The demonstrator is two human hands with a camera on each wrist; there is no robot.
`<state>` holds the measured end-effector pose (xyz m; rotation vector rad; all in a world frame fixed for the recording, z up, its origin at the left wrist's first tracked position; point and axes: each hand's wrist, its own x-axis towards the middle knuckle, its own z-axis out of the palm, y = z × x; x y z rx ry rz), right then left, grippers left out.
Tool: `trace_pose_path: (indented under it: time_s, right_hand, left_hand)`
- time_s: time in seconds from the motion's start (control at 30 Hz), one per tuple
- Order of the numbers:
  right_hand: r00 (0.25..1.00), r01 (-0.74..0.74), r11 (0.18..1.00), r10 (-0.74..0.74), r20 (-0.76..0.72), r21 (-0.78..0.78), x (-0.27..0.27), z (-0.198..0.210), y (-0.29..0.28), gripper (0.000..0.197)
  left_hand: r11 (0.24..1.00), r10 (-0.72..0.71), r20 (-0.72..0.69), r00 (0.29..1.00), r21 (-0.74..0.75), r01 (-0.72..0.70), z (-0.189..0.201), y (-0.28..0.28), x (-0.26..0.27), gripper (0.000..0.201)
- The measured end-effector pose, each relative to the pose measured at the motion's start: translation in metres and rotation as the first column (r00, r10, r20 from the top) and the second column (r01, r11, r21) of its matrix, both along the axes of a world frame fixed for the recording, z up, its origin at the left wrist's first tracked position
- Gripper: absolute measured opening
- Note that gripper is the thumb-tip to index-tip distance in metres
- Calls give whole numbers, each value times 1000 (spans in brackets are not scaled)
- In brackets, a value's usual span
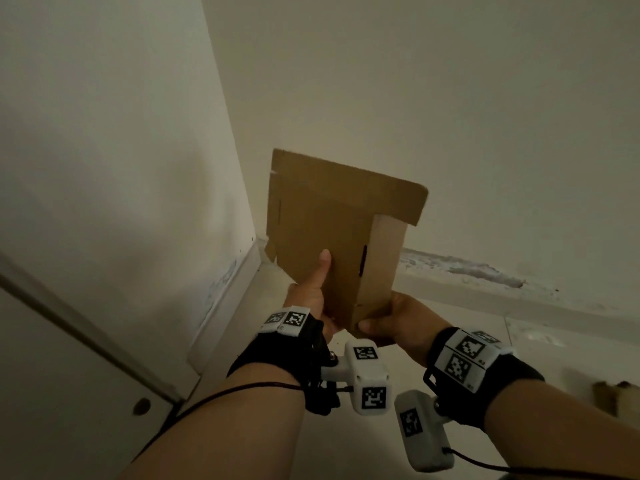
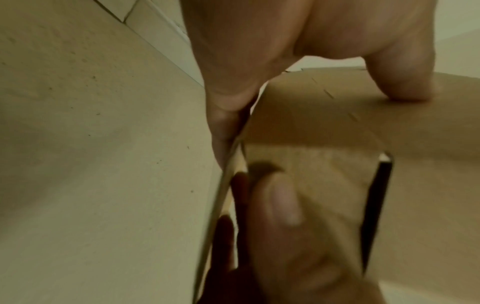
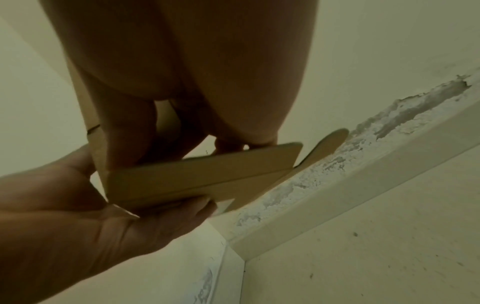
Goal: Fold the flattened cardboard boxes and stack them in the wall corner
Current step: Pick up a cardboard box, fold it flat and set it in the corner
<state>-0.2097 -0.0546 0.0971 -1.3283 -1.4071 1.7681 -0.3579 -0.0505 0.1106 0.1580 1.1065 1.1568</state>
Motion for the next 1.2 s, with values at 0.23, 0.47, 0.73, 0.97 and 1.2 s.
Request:
trace_pose_path:
  time_s: [0.23,0.47,0.73,0.97,1.2]
  right_hand:
    - [994,-51,989,37,100,137,-11,6,-2,23]
    - [981,-23,969,-25,193,246,-16,4,-1,38]
    - [984,92,990,-73,-163,110,-8,14,3,55]
    - [972,204,979,-199,-127,24,-11,10,7,21]
    - [931,180,982,-188,-312,-57,-13,13,10,28]
  left_hand:
    - [997,2,-168,986,-72,-14,-54,22,-7,127]
    - [997,76,-293,953,-8,-82,-46,22,-16,97]
    - [983,170,-425,889,15,-181,-43,27,-34,103]
    - [972,231,-357,905,49,-229,-27,24,-31,88]
    - [960,278,-224,934,89,-265,-28,24,-30,66]
